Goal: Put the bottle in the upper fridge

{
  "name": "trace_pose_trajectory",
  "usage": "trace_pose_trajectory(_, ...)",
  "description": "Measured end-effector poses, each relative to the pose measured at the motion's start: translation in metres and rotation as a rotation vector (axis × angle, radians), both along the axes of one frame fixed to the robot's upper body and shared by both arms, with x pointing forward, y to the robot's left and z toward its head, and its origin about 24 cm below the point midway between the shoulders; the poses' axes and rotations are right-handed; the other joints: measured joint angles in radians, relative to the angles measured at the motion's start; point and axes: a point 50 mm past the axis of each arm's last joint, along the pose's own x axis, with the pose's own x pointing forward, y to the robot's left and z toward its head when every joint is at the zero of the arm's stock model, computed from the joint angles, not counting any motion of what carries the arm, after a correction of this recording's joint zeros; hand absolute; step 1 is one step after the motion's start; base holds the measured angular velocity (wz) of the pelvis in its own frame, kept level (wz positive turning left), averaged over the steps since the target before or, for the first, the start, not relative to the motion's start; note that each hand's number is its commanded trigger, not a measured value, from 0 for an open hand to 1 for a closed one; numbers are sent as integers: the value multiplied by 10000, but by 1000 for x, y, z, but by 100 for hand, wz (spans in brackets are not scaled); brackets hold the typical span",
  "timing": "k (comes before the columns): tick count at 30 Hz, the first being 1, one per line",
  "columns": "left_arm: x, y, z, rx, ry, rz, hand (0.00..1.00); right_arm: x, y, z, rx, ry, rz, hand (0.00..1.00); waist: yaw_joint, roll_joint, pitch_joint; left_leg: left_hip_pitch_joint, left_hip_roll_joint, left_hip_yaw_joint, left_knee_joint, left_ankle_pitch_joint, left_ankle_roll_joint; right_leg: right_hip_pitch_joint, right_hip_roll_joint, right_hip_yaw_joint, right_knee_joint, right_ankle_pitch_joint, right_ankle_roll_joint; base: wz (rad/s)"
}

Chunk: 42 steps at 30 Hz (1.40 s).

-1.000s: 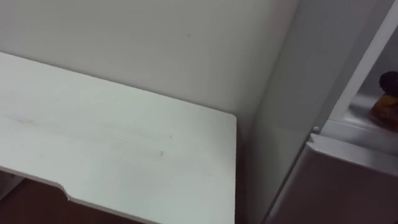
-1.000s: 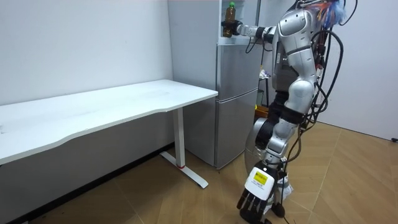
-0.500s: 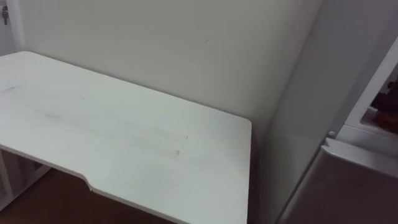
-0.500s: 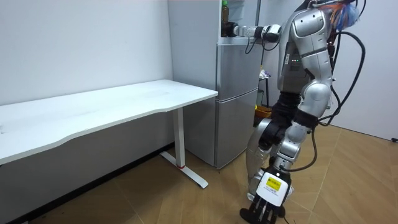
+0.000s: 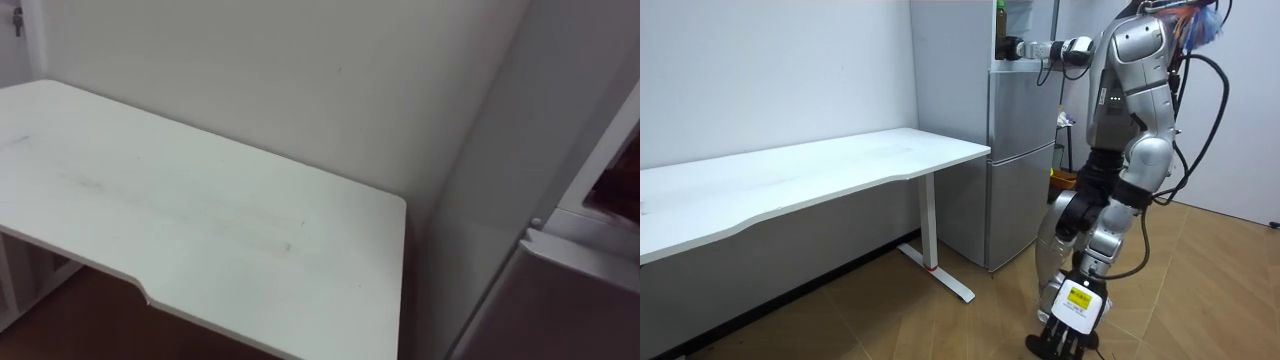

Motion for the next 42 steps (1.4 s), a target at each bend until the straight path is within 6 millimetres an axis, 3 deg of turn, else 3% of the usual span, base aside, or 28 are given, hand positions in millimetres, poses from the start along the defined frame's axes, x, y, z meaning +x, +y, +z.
trace_pose_trajectory(13,3,3,1,49,-137,-2,0,2,3,3,270,-254,804,0,-182,50,-17,134,-2,139,-119,28,73,51,-36,1,1,1,0,-2)
trace_pose_trajectory(17,4,2,1,34,-175,-10,0,5,10,11,216,-624,1267,0,-370,239,-32,177,-1,203,-146,36,88,45,-42,12,-18,1,-1,-5)
trace_pose_trajectory(23,3,-6,-3,-195,-205,80,0,5,21,20,35,-1085,1916,0,-721,579,-144,427,-27,320,-338,64,120,229,-44,229,-137,6,-9,-3)
trace_pose_trajectory(29,4,-17,-8,-474,-241,168,0,1,23,24,521,-1683,2173,0,-1080,587,-139,739,-12,337,-547,122,93,494,-41,254,-192,5,-8,1)
trace_pose_trajectory(42,5,-23,-10,-732,-360,184,0,-15,24,33,547,-2668,2379,0,-1197,626,-112,870,-8,580,-634,120,100,488,-42,588,-180,4,-6,-6)
